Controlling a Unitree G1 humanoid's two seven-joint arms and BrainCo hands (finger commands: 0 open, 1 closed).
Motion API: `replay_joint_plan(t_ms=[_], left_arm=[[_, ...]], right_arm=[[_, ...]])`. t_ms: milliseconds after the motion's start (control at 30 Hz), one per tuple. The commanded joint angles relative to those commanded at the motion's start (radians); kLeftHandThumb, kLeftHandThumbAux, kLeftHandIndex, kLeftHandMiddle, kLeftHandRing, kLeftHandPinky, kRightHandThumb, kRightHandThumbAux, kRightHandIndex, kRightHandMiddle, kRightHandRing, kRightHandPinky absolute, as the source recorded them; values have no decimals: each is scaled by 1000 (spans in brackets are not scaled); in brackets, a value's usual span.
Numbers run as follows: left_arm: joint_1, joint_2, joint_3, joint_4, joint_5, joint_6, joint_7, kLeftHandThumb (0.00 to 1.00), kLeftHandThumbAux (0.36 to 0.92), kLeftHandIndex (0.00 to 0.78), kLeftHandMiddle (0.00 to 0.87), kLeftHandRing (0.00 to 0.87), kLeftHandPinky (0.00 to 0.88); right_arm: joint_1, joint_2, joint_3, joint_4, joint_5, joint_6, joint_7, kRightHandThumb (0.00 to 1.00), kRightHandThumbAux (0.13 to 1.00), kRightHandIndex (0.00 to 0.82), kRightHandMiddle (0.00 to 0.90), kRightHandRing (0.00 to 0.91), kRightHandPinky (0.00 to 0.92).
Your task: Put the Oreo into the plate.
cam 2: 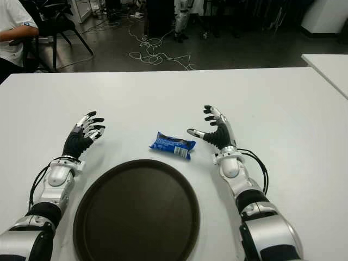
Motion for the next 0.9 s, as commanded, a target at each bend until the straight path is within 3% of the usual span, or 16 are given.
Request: replay_joint_plan(t_ms=[900], left_arm=[[17,1,-6,-30,8,-3,7,404,703,121,254,286,324]], right_arm=[[12,2,-3,-15,6,-5,7,0,651,187,249,278,302]])
